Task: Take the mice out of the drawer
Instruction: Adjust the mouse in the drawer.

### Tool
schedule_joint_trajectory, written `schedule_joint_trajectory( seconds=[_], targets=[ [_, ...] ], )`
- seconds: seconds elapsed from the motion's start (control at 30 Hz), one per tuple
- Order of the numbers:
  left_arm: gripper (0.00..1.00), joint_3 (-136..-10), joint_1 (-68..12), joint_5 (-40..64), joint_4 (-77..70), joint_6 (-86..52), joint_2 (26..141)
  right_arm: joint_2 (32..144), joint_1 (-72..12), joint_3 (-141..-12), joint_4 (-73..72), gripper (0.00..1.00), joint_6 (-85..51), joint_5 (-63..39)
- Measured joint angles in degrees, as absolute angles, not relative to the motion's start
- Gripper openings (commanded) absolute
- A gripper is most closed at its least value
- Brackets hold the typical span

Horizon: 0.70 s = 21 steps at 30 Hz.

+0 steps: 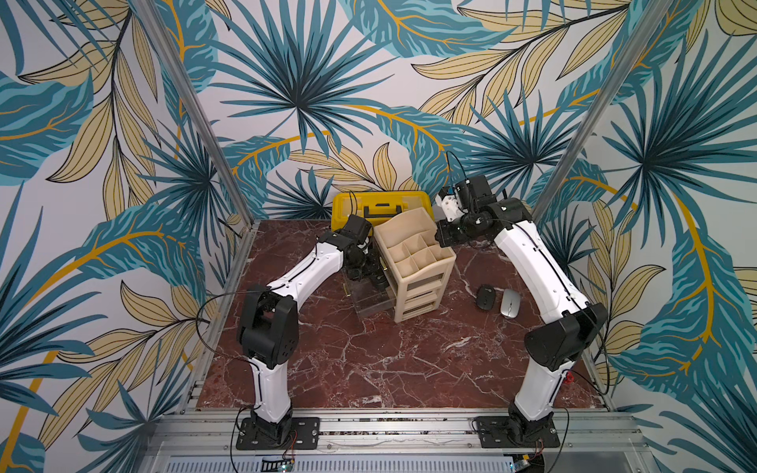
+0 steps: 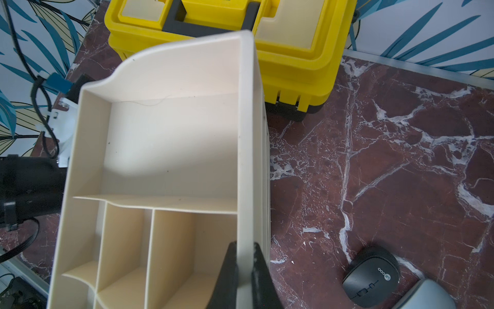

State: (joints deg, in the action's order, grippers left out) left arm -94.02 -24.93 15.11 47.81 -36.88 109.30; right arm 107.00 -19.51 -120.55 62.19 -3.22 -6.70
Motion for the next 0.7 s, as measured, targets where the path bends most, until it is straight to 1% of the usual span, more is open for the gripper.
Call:
schedule_joint_trajectory(
  seconds=[0.23,0.33,0.5,0.7],
  targets=[
    [0.00,-90.85,-24.95,13.15,49.80,-35.46,107.59,107.00,-19.49,-120.55,62.19,0.00,-2.90,-6.74],
    [0.00,-87.07,-25.04,14.70,49.95,-35.22,107.15,107.00,-19.49,-120.55,62.19,0.00,-2.94,-6.74],
    [0.00,-79.35,-24.27,18.24,42.04,-36.42,101.36,107.00,-19.49,-120.55,62.19,0.00,-2.98,-6.68],
    [0.00,-78.28,-24.27,17.58,37.28,-37.43,98.45,107.00,-19.49,-120.55,62.22,0.00,-2.98,-6.59]
  ],
)
